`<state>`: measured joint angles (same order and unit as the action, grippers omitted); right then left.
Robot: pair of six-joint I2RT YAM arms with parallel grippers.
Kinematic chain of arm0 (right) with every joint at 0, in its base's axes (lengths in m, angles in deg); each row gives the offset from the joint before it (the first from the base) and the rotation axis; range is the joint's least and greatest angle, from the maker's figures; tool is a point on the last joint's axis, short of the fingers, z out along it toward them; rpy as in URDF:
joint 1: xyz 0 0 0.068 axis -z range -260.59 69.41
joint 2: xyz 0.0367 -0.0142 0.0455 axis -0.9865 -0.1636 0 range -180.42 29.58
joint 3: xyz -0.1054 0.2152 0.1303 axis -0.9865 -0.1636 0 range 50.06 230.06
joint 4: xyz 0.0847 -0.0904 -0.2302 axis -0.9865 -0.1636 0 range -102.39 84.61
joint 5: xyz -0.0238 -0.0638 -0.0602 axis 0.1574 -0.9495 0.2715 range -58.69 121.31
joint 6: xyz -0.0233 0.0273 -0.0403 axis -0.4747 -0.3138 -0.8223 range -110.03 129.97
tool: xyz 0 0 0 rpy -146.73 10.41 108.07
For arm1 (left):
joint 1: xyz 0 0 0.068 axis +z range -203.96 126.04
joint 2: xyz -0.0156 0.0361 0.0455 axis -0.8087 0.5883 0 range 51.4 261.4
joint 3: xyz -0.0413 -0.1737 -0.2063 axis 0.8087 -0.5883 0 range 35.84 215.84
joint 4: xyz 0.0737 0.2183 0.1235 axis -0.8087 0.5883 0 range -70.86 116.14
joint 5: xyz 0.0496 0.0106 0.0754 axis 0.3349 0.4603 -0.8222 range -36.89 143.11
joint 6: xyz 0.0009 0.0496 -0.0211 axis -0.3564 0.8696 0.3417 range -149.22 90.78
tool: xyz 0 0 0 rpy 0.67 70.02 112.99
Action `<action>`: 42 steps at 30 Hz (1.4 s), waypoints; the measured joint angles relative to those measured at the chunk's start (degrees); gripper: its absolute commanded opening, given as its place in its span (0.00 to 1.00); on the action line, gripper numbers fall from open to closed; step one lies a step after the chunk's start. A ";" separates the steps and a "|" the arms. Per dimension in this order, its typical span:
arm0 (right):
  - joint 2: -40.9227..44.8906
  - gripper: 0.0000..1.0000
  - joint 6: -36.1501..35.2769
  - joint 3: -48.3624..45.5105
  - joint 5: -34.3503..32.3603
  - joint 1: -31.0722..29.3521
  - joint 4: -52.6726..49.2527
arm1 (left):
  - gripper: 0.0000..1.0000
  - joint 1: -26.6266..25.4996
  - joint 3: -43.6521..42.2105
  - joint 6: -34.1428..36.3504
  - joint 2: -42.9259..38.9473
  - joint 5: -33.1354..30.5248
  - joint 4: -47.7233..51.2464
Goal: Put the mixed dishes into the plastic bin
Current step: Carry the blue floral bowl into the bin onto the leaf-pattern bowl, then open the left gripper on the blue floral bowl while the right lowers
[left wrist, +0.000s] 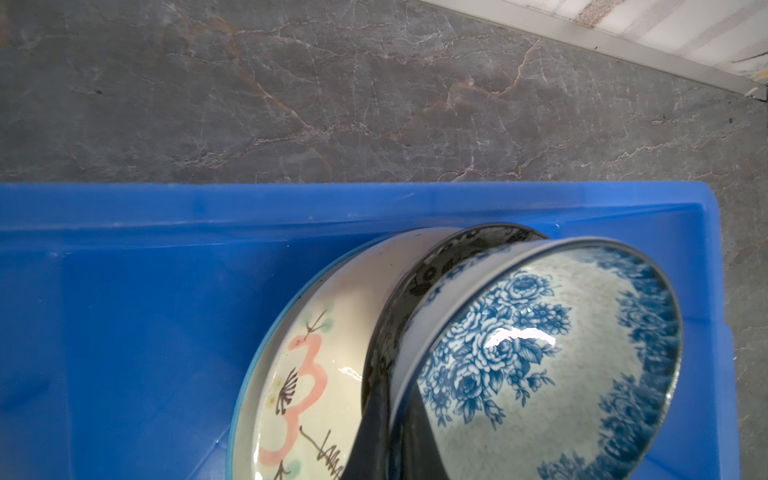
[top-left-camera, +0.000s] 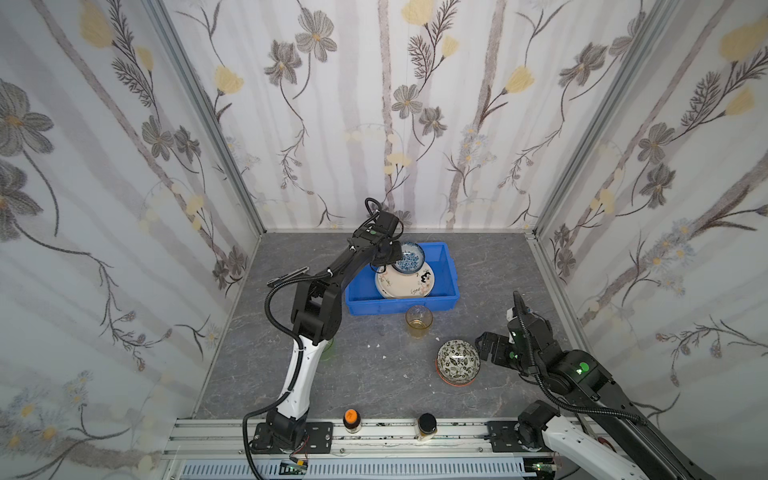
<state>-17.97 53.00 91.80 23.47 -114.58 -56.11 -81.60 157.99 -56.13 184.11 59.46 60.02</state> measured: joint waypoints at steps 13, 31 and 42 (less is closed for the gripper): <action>2.14 1.00 1.38 -0.68 0.04 0.00 -0.11 | 0.35 0.22 0.37 0.15 0.31 1.42 -1.49; 2.86 1.00 1.86 -1.55 0.04 0.00 -0.46 | 0.42 0.63 0.17 2.08 -0.63 -2.14 -0.87; 1.09 1.00 1.20 -1.46 0.61 0.00 -0.26 | 0.53 0.28 -2.73 2.58 -4.04 -3.34 0.09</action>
<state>-16.88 54.20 90.33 24.08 -114.58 -56.37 -81.32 155.26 -53.55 180.06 56.11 60.11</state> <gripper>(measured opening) 0.996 0.462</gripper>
